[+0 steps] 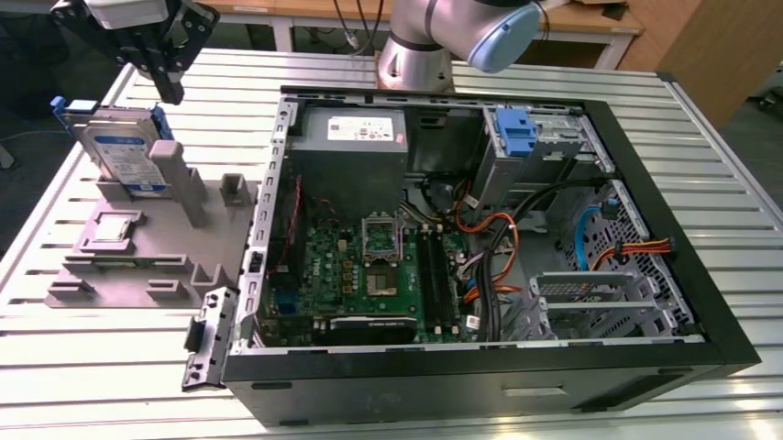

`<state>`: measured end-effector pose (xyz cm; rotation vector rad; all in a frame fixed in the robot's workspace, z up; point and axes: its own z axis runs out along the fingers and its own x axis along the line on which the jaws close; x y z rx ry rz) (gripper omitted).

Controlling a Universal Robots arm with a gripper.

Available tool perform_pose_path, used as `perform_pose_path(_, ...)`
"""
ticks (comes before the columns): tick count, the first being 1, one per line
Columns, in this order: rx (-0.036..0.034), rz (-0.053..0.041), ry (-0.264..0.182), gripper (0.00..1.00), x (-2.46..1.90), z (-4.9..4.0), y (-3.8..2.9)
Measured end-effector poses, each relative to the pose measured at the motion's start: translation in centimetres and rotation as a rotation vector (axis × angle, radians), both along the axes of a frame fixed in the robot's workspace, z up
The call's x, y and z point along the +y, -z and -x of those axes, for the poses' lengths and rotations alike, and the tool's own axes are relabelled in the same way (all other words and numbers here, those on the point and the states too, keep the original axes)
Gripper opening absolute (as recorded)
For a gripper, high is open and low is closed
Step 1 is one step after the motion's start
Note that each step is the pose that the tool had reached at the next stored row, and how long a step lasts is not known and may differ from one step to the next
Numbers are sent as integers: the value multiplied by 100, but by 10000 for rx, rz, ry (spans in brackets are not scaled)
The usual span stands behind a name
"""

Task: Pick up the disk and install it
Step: 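Reach for the disk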

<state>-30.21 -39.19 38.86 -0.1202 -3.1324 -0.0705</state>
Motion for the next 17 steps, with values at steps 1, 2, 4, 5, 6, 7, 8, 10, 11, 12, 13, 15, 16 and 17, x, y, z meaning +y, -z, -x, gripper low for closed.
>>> perform_pose_path(1,0,0,0,10,0,0,0)
perform_pose_path(2,0,0,0,10,0,0,0)
perform_pose_path(4,0,0,0,10,0,0,0)
perform_pose_path(5,0,0,0,10,0,1,0)
perform_pose_path(6,0,0,0,10,0,1,0)
perform_pose_path(7,0,0,0,10,0,2,0)
perform_pose_path(8,0,0,0,10,0,4,0)
perform_pose_path(10,0,0,1,10,0,7,0)
perform_pose_path(11,0,0,1,10,0,9,0)
perform_pose_path(12,0,0,1,10,0,12,0)
perform_pose_path(13,0,0,1,10,0,15,0)
perform_pose_path(15,1,0,0,10,0,23,0)
perform_pose_path(16,0,0,1,10,0,28,0)
perform_pose_path(17,0,0,0,10,0,33,0)
